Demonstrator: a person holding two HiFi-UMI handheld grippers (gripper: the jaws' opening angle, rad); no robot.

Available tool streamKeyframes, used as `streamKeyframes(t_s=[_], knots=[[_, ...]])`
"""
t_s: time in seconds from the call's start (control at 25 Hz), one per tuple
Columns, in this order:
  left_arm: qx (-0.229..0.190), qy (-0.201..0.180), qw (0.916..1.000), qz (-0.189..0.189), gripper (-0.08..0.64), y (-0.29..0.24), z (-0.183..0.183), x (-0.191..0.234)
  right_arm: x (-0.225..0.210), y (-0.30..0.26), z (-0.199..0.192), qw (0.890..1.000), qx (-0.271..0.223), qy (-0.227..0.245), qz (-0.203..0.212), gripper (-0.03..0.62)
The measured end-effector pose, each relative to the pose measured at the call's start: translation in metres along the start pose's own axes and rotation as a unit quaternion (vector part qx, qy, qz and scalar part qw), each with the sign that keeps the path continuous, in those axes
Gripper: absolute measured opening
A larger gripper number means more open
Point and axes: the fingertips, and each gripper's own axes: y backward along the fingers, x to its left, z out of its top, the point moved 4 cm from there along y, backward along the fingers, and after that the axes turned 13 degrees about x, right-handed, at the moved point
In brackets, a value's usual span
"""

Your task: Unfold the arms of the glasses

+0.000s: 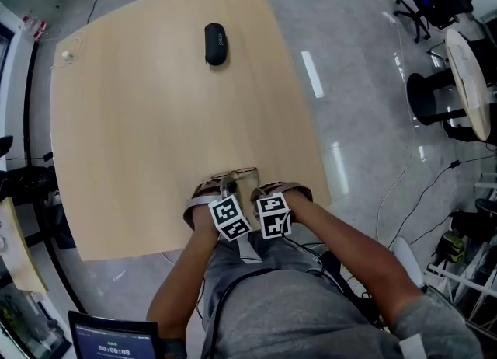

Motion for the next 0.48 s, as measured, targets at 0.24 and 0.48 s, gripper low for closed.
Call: streamKeyframes(t_s=[0.24,0.48], knots=[[0.023,-0.008,0.9994,-0.024,0.106,-0.002,0.011,0.005,-0.003,0.003,-0.007,1.000,-0.003,0.002,0.006,0.189],[0.033,-0.049,0.9972,-0.046,0.084,0.000,0.011,0.000,-0.003,0.005,-0.010,1.000,-0.012,-0.008,0.020,0.189]])
